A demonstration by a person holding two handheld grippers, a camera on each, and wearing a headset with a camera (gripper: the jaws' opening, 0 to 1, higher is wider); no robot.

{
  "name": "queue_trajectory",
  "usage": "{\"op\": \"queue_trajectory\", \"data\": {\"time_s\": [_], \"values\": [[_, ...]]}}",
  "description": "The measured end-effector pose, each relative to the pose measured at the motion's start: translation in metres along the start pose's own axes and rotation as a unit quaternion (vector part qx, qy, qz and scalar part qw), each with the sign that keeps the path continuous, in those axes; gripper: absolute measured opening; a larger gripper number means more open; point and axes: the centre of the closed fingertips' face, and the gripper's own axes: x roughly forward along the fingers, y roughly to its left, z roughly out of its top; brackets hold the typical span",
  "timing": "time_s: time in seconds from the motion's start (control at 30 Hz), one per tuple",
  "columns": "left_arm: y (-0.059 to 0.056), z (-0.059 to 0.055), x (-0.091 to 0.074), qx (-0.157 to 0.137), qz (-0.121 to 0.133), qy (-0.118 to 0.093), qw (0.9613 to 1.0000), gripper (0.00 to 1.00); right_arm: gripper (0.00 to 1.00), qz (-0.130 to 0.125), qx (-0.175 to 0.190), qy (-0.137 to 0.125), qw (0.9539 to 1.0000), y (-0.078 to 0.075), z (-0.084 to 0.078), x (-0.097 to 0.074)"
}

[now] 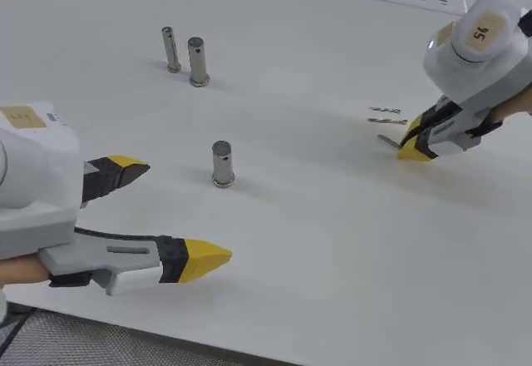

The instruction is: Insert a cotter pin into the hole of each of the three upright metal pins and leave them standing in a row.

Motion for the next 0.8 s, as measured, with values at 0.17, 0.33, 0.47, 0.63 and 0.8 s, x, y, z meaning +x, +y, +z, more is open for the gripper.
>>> {"op": "queue_trajectory", "data": {"time_s": [0.17,0.33,0.47,0.63,0.8], "values": [[0.004,0.001,-0.001,0.000,0.004,-0.002,1.0000,0.83,0.10,0.002,-0.014,0.002,0.9999,-0.001,0.000,0.000],[0.007,0.001,-0.002,0.001,0.010,-0.003,0.9999,0.82,0.08,0.001,0.017,-0.005,0.9999,-0.006,0.000,0.001],[0.007,0.000,-0.003,-0.003,0.010,-0.002,0.9999,0.80,0.06,-0.001,0.021,-0.001,0.9998,-0.010,-0.001,0.002],[0.010,0.001,-0.003,-0.007,0.018,-0.005,0.9998,0.80,0.04,-0.003,0.028,-0.002,0.9996,-0.012,0.000,0.003],[0.012,0.000,-0.003,-0.004,0.023,-0.003,0.9997,0.80,0.04,0.006,0.062,-0.022,0.9978,-0.012,-0.001,0.003]]}}
